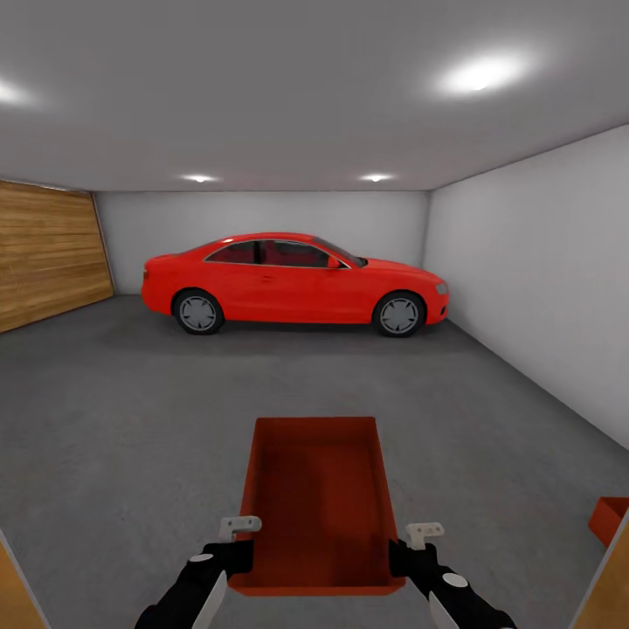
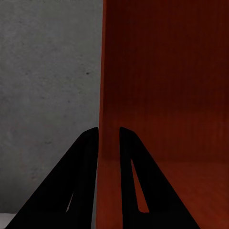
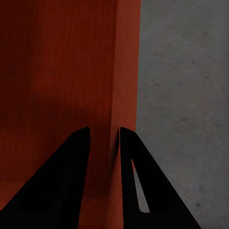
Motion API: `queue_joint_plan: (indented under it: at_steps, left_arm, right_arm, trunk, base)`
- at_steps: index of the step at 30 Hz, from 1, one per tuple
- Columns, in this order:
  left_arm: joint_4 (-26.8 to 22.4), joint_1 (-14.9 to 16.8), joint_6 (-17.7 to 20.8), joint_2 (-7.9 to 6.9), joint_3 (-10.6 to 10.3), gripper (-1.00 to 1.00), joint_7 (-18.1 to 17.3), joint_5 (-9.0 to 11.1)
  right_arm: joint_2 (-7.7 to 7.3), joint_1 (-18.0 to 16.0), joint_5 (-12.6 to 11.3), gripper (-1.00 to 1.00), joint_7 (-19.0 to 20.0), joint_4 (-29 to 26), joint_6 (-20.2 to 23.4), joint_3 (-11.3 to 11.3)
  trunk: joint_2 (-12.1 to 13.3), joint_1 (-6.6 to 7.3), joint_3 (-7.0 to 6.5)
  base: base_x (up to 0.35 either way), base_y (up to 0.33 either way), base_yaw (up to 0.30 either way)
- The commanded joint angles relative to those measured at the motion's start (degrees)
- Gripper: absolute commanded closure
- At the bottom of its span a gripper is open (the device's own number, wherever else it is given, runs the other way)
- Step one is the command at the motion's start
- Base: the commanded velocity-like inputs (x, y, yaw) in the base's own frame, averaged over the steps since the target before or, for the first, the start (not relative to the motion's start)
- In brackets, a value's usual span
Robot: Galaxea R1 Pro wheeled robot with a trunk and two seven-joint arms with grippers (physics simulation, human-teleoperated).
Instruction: Move the two storage containers from the living room to the garage. In the garage, place one container on the floor and stack the other container on top of it (either order is fine).
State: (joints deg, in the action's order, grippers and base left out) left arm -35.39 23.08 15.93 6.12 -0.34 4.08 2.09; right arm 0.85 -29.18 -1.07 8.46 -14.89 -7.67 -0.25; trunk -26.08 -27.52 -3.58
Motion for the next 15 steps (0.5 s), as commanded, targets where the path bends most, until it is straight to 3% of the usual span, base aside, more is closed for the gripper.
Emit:
queue_joint_plan:
  at_steps: [1,15]
  left_arm:
    - [-0.44,0.04,0.34,-0.05,0.17,1.00,0.22,-0.11]
    - [-0.65,0.04,0.35,0.03,0.17,1.00,0.22,-0.73]
  right_arm:
    - [-0.35,0.00,-0.07,1.00,0.54,0.21,-0.16,0.16]
    - [-1.01,0.00,-0.07,1.00,1.12,0.21,-0.16,0.27]
  trunk:
    - [-0.05,-0.02,0.02]
    - [-0.05,-0.02,0.02]
  base:
    - [0.000,0.000,0.000]
    - [0.000,0.000,0.000]
